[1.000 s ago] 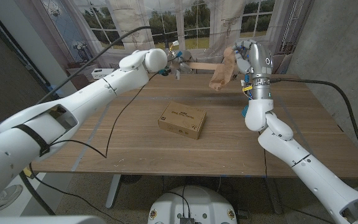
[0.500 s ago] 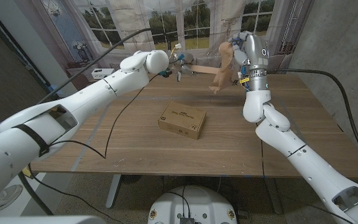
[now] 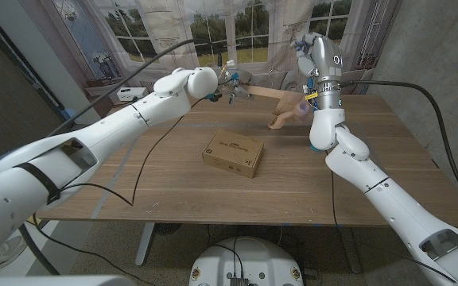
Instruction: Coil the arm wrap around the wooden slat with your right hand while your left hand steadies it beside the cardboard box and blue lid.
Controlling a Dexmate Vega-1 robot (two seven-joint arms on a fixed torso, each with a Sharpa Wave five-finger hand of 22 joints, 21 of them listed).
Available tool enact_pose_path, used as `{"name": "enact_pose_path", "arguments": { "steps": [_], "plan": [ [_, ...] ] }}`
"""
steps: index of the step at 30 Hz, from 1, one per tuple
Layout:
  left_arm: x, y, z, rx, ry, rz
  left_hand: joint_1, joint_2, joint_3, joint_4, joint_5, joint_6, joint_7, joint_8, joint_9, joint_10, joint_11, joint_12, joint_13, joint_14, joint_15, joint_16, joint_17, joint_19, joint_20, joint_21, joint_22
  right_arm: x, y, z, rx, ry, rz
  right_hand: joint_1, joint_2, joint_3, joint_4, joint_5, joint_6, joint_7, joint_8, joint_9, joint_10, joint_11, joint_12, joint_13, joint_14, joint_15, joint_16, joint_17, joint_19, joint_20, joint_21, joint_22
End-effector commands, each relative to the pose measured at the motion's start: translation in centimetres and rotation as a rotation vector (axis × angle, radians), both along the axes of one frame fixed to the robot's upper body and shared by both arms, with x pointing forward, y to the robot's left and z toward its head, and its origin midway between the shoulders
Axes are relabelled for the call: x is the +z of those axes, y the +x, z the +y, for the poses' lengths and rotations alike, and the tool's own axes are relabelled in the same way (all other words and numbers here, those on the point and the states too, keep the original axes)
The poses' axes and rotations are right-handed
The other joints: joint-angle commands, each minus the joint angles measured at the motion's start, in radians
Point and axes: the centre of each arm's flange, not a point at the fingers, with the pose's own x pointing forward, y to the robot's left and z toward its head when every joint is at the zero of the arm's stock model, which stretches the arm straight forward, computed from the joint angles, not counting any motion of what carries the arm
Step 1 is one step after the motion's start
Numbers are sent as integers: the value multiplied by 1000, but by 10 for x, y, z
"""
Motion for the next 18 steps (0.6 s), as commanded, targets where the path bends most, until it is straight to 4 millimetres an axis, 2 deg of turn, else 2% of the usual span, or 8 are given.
{"name": "enact_pose_path", "arguments": {
  "steps": [1,15,16,17,18],
  "plan": [
    [-3,-11,2,-31,-14,-28,18,50,81,83,1,24,14,7,3,59,-28,84,602,-6,-30,7,3,-4,-66,1,2,8,10,-4,8,14,36,41,42,8,-1,6,9,3,-1,2,42,-23,6,252,328,-212,-7,0,-85,-97,2,1],
    [-6,-10,4,0,2,-62,16,49,81,84,2,24,16,7,7,61,-30,85,604,-6,-30,8,3,-4,-66,1,0,0,7,-9,14,38,54,36,40,14,1,5,4,-5,-11,-3,36,-34,0,251,327,-209,-12,1,-85,-93,-2,1],
    [-6,-10,4,0,2,-62,16,49,81,84,2,24,16,8,9,63,-29,84,601,-4,-32,9,3,-5,-66,1,0,0,7,-10,13,38,54,33,42,15,3,4,-1,-6,-14,-3,33,-38,-5,245,321,-209,-20,-6,-91,-90,-4,1],
    [-6,-10,5,0,0,-65,16,49,82,84,2,24,16,7,7,62,-30,85,604,-5,-30,8,3,-4,-65,2,1,-2,5,-10,2,40,72,27,46,13,7,-4,-7,-14,-20,-5,27,-37,-13,238,293,-212,-62,-52,-109,-89,-3,5],
    [-6,-10,5,4,1,-68,16,49,82,84,2,25,16,7,7,60,-30,86,607,-5,-30,9,3,-5,-65,2,1,-4,4,-11,-7,42,83,17,52,9,12,-17,-15,-21,-28,-8,13,-35,-26,225,290,-208,-94,-99,-127,-84,-14,1]
  ]
}}
